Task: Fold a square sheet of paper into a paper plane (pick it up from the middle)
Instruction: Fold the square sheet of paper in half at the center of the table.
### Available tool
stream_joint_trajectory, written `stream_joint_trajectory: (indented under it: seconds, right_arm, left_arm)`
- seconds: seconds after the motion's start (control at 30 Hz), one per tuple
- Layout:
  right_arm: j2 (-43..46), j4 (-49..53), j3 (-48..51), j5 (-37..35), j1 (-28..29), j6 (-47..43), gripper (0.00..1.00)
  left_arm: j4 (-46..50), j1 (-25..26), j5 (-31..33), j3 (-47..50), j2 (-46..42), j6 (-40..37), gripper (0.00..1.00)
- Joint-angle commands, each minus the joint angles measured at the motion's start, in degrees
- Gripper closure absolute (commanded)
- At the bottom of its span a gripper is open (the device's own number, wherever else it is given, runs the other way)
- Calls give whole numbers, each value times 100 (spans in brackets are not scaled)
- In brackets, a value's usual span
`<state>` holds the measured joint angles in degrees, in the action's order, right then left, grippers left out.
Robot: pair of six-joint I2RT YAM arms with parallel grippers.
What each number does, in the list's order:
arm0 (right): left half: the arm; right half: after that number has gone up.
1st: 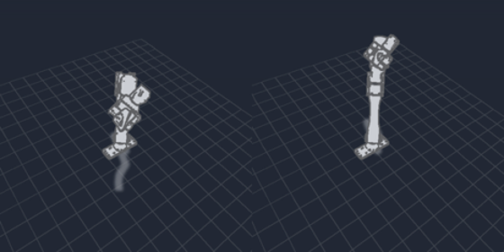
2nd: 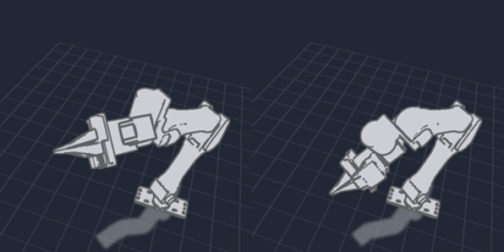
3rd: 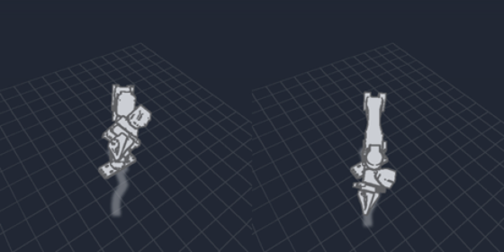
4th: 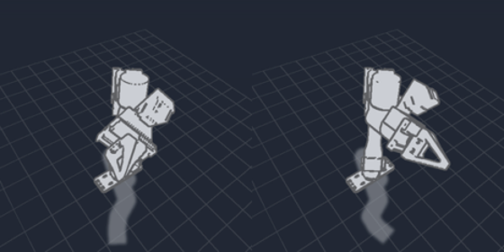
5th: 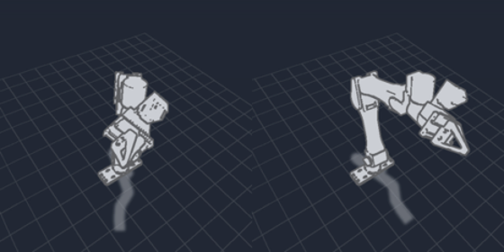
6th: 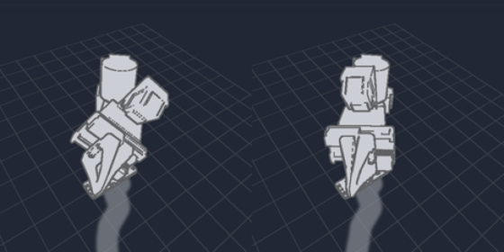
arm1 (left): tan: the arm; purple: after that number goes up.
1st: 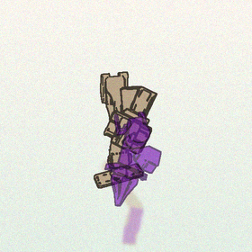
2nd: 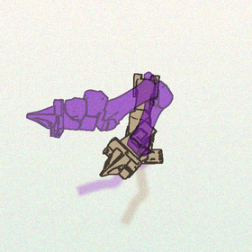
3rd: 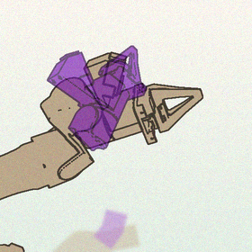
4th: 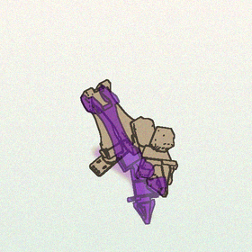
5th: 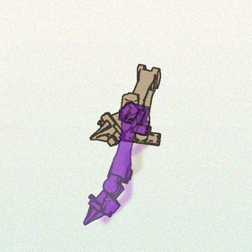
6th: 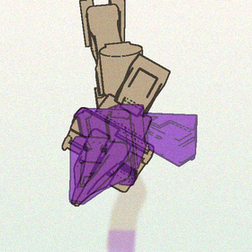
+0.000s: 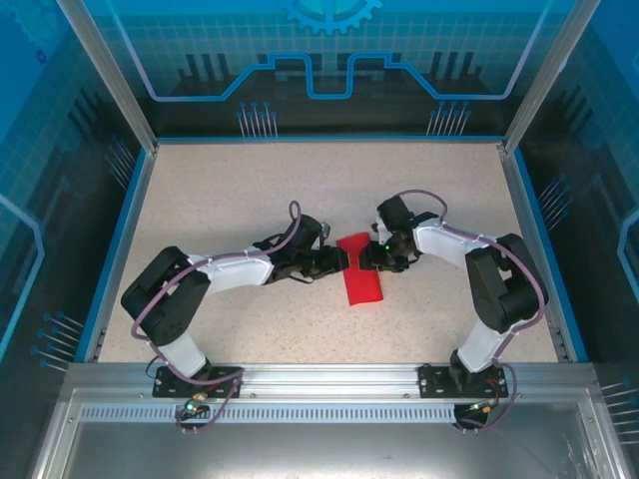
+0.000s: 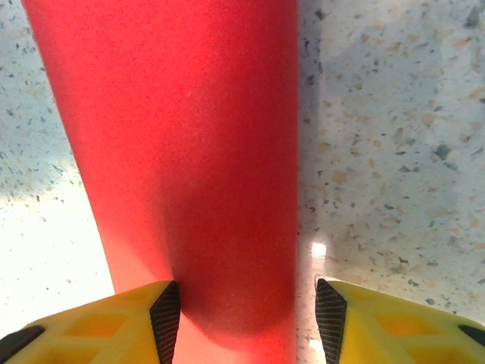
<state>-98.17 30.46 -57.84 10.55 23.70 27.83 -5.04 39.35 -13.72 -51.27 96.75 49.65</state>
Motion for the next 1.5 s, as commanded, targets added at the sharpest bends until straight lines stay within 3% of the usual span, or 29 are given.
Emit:
stream_joint_trajectory:
  seconds: [0.0, 0.37, 0.63, 1.07, 1.47]
  right_arm:
    - [-123, 98, 46, -144, -121, 88, 47]
    - [-196, 206, 73, -492, -199, 222, 46]
    - [-406, 212, 31, -203, -191, -41, 43]
    - [-672, 329, 94, -591, -68, -299, 40]
    - [-899, 386, 36, -850, 36, -279, 38]
  left_arm:
    - [-50, 55, 206, -202, 216, 54, 61]
    - [-59, 123, 266, -551, 567, -87, 64]
    - [91, 119, 699, -485, 506, -12, 66]
    - [396, 99, 1145, -358, 271, -12, 65]
    - [433, -33, 985, -301, 182, 19, 65]
